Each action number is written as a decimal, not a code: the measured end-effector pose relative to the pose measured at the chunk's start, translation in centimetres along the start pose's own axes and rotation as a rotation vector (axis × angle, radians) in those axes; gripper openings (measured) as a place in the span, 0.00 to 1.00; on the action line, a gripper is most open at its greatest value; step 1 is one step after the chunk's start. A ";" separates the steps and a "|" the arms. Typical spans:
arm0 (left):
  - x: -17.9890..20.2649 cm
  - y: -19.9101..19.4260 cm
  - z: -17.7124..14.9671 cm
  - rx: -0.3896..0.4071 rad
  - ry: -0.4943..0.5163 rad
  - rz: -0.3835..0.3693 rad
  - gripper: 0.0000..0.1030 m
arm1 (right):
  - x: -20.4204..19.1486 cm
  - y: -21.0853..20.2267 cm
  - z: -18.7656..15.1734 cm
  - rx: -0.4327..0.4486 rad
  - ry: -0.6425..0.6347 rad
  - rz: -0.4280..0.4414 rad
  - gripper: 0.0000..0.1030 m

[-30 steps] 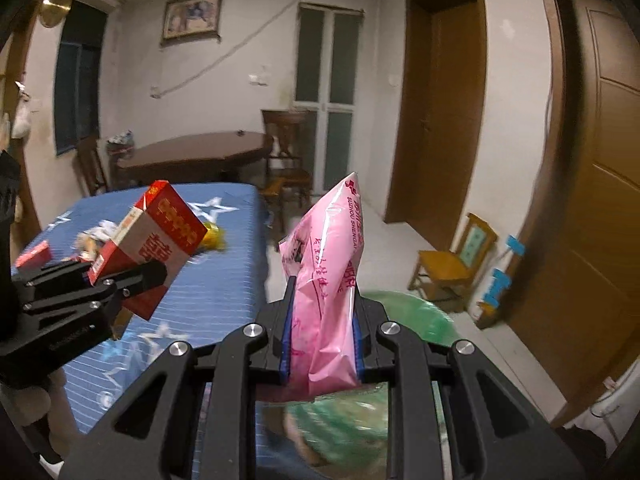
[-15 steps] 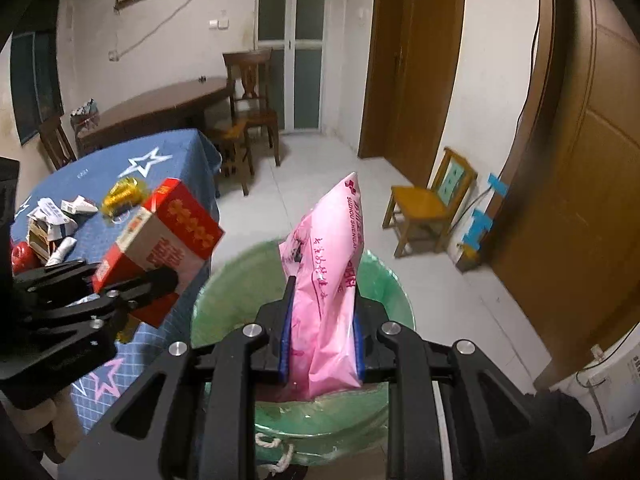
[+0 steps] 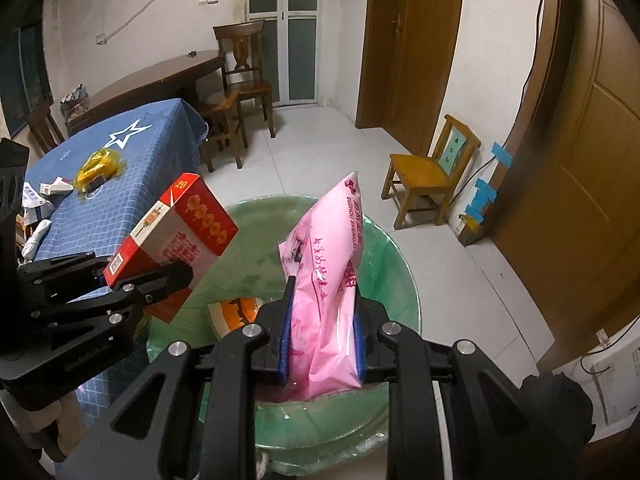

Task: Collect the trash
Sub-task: 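Carry the red box and pink pack in both tools over the trash bin, then open both tools to drop the box and pack into the bin, then move both open tools back over the remaining trash on the table, then grasp the beige sponge with left tool while right tool grasps the white plastic lid, then carry the sponge and lid in both tools over the green trash bin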

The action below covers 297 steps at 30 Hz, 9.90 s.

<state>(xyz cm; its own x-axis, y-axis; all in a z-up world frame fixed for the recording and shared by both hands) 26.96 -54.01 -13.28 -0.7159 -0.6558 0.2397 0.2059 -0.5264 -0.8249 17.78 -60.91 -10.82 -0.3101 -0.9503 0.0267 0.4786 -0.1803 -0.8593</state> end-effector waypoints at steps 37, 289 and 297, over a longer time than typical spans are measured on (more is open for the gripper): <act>0.5 0.0 -0.7 0.004 0.023 0.098 0.88 | 3.5 -1.3 -0.4 0.069 0.105 0.060 0.60; -3.1 -21.8 -6.4 0.325 0.032 0.184 0.49 | -9.8 -11.0 -0.6 0.288 -0.072 0.067 0.37; 0.5 -12.0 -1.5 0.135 0.110 0.064 0.49 | -3.5 -5.7 -0.1 0.104 -0.009 0.090 0.37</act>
<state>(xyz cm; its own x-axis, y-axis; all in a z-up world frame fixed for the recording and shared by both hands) 23.13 -47.19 -4.00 -0.7656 -0.6310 0.1249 0.3358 -0.5577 -0.7591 16.06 -56.49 -6.04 -0.2553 -0.9659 -0.0429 0.5865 -0.1195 -0.8011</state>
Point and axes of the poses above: each gripper's, at about its wrist camera, not at the fingertips, and y roughly the way its jaws point, x to its right, z to its top, the point moved 3 cm from there along y, roughly the way its jaws point, and after that the axes turned 12 degrees about -x, right-handed, at the moved point
